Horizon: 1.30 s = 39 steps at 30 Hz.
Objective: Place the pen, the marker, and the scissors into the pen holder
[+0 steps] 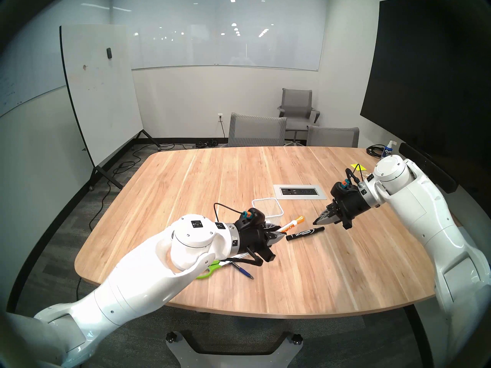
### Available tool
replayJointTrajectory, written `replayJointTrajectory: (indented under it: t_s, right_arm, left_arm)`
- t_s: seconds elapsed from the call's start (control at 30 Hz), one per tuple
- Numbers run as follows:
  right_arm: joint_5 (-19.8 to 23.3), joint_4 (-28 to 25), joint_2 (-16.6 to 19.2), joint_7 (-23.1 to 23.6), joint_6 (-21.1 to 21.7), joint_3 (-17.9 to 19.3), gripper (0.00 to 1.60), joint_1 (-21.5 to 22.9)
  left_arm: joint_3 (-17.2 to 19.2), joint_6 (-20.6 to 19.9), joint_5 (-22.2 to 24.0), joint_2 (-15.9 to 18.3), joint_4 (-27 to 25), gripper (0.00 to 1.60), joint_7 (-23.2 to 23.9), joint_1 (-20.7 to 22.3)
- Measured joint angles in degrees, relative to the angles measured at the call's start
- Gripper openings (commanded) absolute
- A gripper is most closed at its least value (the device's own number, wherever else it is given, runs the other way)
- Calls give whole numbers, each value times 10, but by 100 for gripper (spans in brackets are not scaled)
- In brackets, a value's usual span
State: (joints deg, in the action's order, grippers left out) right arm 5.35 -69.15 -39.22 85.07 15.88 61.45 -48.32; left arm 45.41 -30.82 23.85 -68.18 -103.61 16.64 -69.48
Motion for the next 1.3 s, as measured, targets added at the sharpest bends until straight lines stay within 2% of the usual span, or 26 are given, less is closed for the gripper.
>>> replayJointTrajectory:
  t_s: [0.57,1.3]
  right_arm:
    - [20,-29,2,-1,46,9,0,-11]
    - [48,-45,1,-40,87,11,0,-10]
  left_arm:
    - [3,8,12,-8,-1,0,-11,2]
    - [5,13,22,-13,10,0,-5,6]
